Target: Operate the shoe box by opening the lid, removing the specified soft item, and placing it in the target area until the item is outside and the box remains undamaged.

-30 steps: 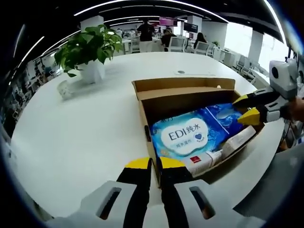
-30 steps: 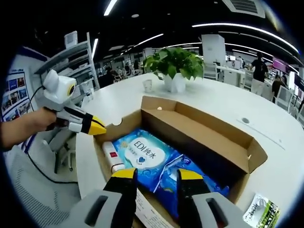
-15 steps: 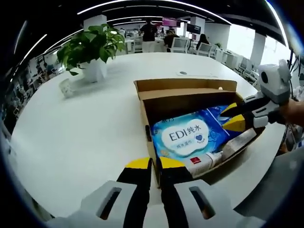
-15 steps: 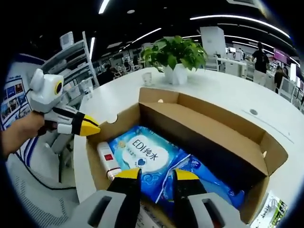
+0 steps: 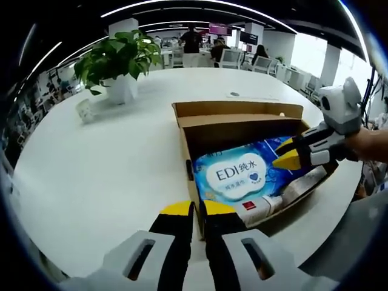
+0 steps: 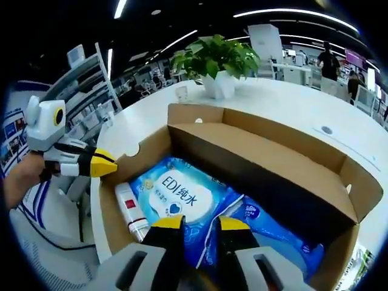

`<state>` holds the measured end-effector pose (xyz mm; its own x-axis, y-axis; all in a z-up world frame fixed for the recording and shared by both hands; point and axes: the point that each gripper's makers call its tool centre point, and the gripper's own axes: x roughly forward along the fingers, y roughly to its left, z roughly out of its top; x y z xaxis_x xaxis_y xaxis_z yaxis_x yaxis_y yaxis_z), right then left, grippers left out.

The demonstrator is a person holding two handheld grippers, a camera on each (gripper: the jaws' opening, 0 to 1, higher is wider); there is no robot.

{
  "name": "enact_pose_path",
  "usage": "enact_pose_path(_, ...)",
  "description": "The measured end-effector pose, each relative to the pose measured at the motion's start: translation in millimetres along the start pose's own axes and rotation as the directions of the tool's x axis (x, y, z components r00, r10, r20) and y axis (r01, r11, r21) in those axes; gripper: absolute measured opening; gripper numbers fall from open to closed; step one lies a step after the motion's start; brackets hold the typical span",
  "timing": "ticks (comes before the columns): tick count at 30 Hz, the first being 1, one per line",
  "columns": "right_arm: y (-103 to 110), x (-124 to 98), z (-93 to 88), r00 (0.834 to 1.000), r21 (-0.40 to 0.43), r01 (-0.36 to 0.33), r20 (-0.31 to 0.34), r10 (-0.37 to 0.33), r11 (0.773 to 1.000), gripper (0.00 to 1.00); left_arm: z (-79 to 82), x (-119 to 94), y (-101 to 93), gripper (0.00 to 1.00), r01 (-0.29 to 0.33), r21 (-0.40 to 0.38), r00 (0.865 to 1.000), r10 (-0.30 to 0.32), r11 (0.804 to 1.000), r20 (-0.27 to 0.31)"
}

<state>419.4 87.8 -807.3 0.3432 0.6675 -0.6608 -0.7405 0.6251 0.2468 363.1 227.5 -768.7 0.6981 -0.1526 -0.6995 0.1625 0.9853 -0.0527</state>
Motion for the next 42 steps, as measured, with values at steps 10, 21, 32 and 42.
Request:
enact_pose_path(10,-3,8,-3.0,0.999,0.024,0.023,-0.025,-0.023,0.999,0.07,0.0,0,0.2,0.03,-0.002,-0.004,1.0,0.002,1.0,0.0)
enact_pose_path(21,-6,-1,2.9,0.999,0.011,0.033,-0.01,-0.033,0.999,0.0,-0.4,0,-0.7,0.03,-0.005,0.01,1.0,0.005,1.0,-0.01)
enact_pose_path(32,-6,-11,15.9,0.999,0.012,0.039,0.037,-0.04,0.999,0.0,-0.5,0,-1.0,0.03,-0.004,0.019,1.0,0.004,1.0,-0.02)
enact_pose_path(42,-10,-19,22.2,0.997,0.002,0.049,0.058,-0.049,0.999,0.0,-0.3,0,-1.7,0.04,-0.006,0.037,0.999,0.007,0.999,-0.033)
